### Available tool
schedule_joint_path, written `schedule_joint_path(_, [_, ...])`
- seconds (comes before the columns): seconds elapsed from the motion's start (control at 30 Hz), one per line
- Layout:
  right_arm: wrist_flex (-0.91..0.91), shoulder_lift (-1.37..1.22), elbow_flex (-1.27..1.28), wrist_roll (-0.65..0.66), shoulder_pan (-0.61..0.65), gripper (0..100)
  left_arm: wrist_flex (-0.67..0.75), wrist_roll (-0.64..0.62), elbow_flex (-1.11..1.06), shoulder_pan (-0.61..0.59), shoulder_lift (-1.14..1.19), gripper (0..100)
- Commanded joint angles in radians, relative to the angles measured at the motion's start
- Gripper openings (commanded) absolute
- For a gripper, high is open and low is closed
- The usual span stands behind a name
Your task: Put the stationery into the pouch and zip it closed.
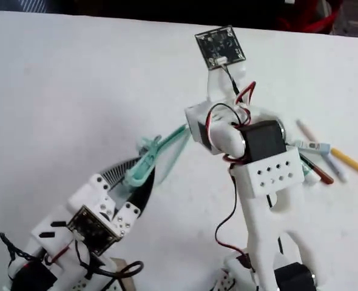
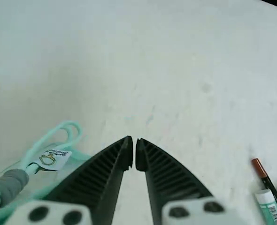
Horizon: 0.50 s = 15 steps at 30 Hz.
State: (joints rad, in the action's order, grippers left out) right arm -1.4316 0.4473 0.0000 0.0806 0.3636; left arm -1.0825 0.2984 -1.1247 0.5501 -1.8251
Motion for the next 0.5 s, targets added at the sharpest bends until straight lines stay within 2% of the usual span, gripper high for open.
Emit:
schedule_joint_path(0.0, [-0.101, 0.093, -0.14, 0.012, 0.07, 6.2, 0.011, 0.015, 0.026, 0.004, -0.004, 2])
schedule_joint_path(0.07, [-0.171, 0.136, -0.213, 0.015, 0.159, 14.2, 0.003, 0.015, 0.026, 0.004, -0.004, 2])
schedule_joint_path(0.13, [-0.194, 0.166, -0.256, 0.109, 0.245, 20.6, -0.002, 0.015, 0.026, 0.004, -0.004, 2])
schedule_joint_path(0.27, [-0.199, 0.173, -0.247, 0.58, 0.323, 20.0, -0.003, 0.015, 0.026, 0.005, -0.004, 2])
schedule_joint_path(0.33, [-0.162, 0.174, -0.204, 0.723, 0.323, 19.7, -0.018, 0.015, 0.026, 0.007, -0.004, 2])
schedule_joint_path(0.47, [-0.065, 0.173, -0.118, 0.801, 0.329, 19.7, -0.028, 0.015, 0.028, 0.01, -0.004, 2])
